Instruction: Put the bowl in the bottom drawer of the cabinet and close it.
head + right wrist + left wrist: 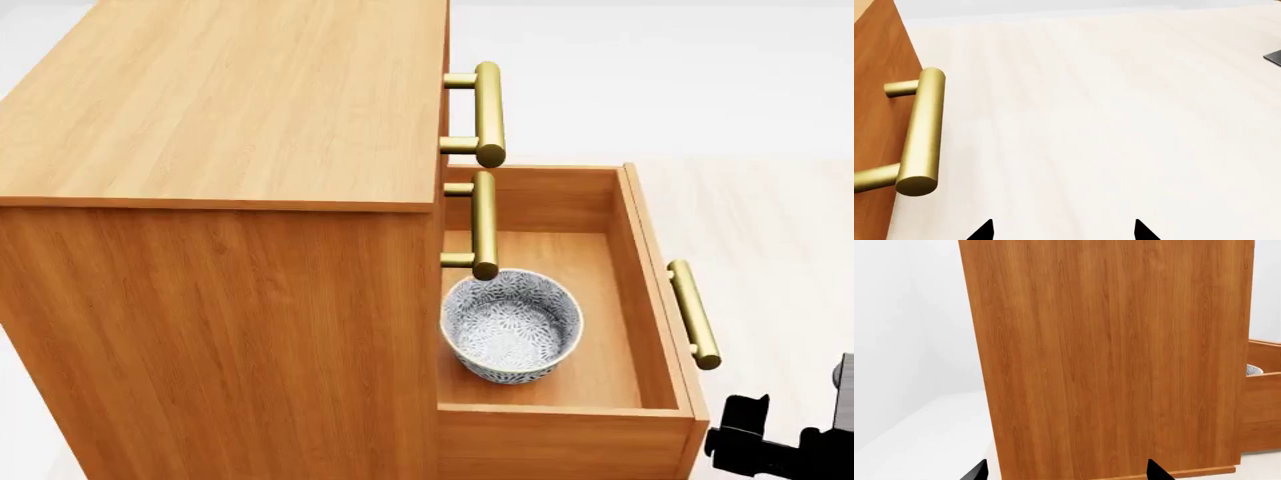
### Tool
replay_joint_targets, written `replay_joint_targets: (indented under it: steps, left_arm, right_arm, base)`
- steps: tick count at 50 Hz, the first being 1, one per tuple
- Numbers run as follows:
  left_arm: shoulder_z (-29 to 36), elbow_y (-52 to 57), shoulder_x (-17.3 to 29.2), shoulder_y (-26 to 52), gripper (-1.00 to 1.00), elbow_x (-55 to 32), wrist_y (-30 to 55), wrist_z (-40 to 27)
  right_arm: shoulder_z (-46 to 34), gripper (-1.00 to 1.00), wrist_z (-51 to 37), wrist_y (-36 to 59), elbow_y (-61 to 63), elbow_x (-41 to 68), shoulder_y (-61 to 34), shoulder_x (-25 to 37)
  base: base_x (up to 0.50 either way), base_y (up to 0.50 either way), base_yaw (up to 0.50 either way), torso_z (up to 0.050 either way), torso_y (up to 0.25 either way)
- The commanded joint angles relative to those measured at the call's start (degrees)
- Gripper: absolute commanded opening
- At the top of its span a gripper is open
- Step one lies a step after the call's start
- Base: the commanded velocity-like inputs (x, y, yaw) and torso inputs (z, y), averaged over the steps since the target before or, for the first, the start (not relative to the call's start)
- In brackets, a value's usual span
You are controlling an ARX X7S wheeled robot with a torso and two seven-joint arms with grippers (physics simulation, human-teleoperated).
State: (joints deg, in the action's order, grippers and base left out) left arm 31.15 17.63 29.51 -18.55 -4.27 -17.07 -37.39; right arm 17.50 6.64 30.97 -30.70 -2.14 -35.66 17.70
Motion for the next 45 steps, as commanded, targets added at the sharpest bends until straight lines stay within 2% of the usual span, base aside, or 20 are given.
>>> replay_joint_targets:
  steps: [1, 45]
  left_arm:
    - [0.1, 0.1, 0.0, 0.0, 1.0, 0.0, 0.1, -0.1]
    - [0.2, 0.0, 0.3, 0.1, 1.0, -0.2, -0.3, -0.3]
  right_arm:
    - [-0.5, 1.0, 0.5, 0.7, 1.0, 0.8, 0.6, -0.8]
    - [-3.1, 1.0, 0.7, 1.8, 2.6, 1.4, 0.9, -3.2]
  base:
    - [0.0, 0.0, 0.0, 0.0, 0.0]
    - [0.0, 0.0, 0.0, 0.0, 0.0]
